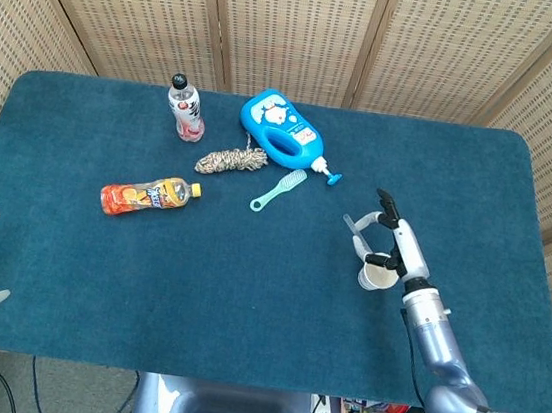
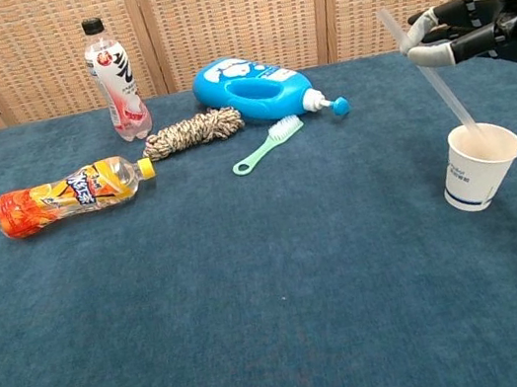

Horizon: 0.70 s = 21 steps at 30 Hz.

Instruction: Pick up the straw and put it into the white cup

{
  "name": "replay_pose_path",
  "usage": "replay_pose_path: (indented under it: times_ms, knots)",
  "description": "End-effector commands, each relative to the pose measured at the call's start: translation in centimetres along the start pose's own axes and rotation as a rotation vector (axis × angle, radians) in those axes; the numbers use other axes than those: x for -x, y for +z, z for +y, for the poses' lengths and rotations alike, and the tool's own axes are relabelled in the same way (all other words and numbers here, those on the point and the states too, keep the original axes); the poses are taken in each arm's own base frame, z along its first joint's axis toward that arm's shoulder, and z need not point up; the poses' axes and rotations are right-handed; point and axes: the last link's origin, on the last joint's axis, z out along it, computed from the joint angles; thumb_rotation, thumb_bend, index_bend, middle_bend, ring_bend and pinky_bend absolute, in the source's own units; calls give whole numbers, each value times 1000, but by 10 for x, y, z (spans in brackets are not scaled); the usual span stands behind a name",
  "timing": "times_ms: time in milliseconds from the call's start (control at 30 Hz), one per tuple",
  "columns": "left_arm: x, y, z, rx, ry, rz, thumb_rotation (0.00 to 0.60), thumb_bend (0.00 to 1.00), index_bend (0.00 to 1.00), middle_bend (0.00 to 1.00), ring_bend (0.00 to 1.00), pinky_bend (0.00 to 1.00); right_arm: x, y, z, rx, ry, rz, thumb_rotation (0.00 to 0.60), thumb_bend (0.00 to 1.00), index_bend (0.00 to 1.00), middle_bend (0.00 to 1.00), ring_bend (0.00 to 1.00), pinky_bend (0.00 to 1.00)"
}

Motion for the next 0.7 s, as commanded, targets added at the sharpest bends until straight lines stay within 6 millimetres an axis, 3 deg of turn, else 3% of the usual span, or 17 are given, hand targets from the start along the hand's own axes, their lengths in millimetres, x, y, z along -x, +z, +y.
replay_pose_path:
  times_ms: [33,600,700]
  knots:
    - [0,0,0,-2,-1,1,600,99,0,0,0,0,2,1,4,6,0,-5,600,480,680,0,0,0]
    - [2,1,0,-6,4,-5,600,99,0,0,0,0,0,4,28,57,-10,-5,600,480,680,0,0,0]
    - [2,2,1,-6,6,-6,600,98,0,0,0,0,0,3,31,53,1,-14,600,326,641,0,0,0]
